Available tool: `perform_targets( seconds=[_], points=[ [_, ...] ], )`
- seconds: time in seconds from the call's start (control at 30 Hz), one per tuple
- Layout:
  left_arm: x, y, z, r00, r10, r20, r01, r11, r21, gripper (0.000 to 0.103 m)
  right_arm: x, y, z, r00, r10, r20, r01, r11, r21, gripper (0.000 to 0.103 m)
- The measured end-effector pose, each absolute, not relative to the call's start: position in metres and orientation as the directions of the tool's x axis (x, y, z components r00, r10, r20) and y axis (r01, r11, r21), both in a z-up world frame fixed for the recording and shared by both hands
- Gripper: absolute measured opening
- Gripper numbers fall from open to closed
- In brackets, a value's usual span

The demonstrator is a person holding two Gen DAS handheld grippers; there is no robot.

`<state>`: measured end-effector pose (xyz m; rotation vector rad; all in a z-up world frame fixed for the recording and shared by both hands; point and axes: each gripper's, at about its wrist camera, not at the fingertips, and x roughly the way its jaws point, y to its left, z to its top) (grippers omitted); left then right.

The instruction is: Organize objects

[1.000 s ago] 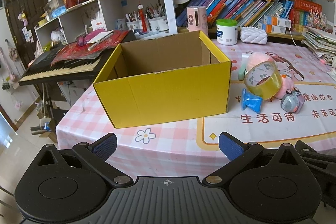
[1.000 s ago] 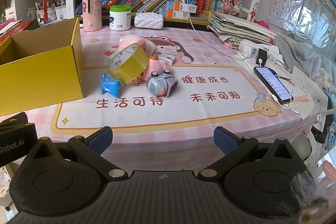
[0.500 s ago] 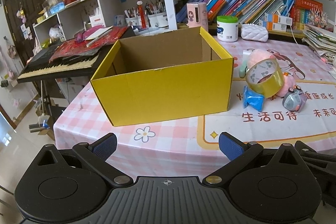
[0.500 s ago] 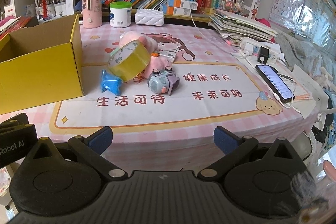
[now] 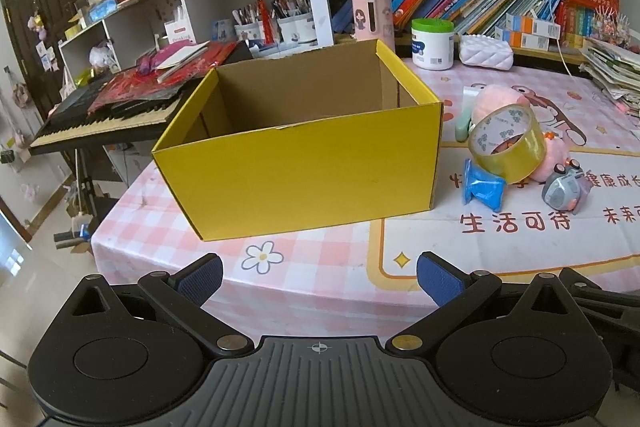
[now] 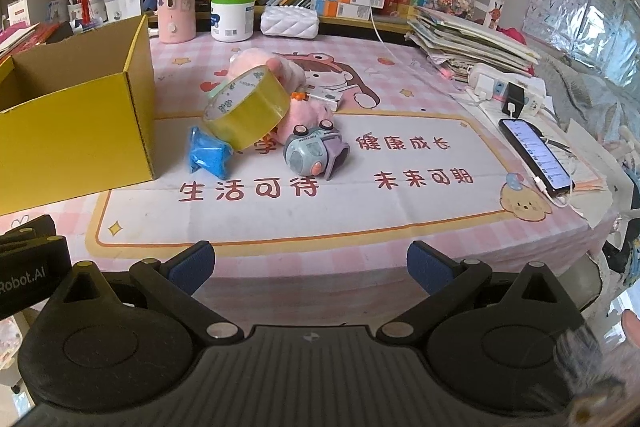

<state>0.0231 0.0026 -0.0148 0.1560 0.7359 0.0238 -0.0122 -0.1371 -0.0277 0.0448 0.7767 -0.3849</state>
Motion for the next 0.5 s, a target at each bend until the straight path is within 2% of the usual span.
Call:
perform_targets(
  seconds=[0.5],
  points=[
    [0.052, -0.022, -0.014, 0.713, 0.135, -0.688, -0.074, 0.99, 0.117, 0.103, 0.031, -0.174, -0.026, 0.693, -0.209, -0.69, 0.218, 0.973, -0.076, 0.103]
  ],
)
